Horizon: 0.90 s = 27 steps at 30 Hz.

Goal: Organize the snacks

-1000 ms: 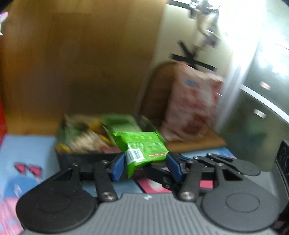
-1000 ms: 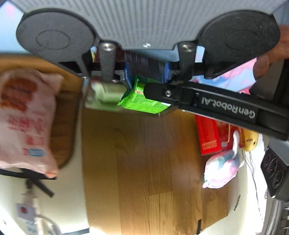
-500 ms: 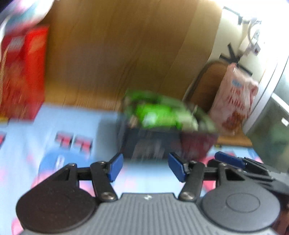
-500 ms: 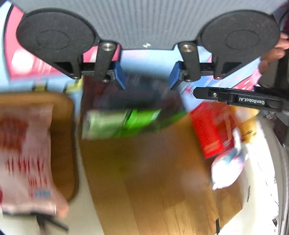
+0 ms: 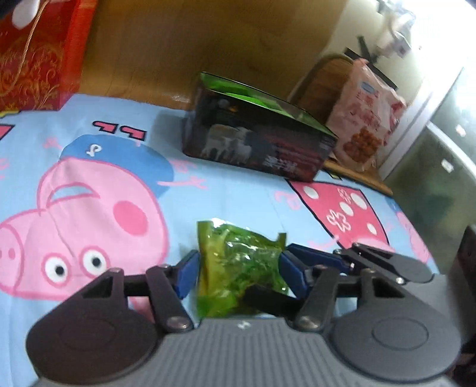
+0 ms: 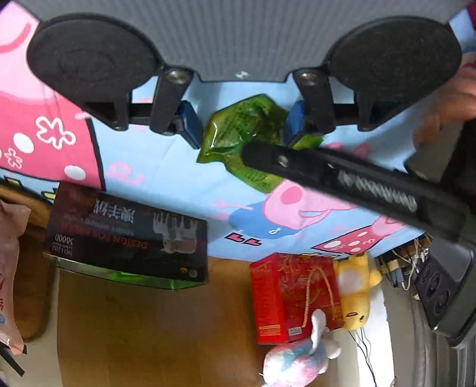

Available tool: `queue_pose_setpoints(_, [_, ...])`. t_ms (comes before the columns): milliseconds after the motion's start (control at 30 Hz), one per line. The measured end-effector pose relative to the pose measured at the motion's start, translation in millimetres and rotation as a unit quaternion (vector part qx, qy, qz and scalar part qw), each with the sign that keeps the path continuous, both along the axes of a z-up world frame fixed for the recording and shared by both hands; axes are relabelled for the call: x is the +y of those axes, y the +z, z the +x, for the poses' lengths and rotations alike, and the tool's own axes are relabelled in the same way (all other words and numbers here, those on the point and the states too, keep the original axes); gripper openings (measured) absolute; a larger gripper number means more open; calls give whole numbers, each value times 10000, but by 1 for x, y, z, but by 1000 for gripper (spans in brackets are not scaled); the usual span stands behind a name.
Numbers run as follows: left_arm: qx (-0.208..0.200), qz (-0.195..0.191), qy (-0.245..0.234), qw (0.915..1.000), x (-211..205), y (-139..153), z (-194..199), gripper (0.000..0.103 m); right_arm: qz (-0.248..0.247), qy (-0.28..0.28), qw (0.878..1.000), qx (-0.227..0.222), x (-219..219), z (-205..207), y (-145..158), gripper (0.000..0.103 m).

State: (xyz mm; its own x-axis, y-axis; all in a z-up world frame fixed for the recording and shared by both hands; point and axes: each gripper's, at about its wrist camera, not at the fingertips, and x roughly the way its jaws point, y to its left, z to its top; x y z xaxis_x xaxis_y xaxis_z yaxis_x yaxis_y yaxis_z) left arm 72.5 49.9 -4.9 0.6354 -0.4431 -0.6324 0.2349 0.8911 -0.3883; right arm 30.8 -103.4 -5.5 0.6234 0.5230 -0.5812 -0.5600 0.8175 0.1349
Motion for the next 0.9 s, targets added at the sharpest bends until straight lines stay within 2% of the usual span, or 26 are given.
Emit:
queue_pose_setpoints(33, [24, -67, -85, 9999, -4, -1, -4, 56, 52, 3, 10000, 26, -6, -5, 1, 57])
queue_pose_setpoints(267, [-110, 154, -507, 9985, -44, -1, -32, 56, -18, -308, 9994, -155, -36, -48, 3, 57])
queue_pose_setpoints(467, [-324, 593, -699, 9953, -77, -1, -55, 56, 111, -620, 9980, -108, -58, -64, -2, 58])
queue_pose_setpoints(900, [-316, 665, -628, 9953, -77, -1, -68, 59, 44, -667, 9975, -223, -54, -76, -5, 59])
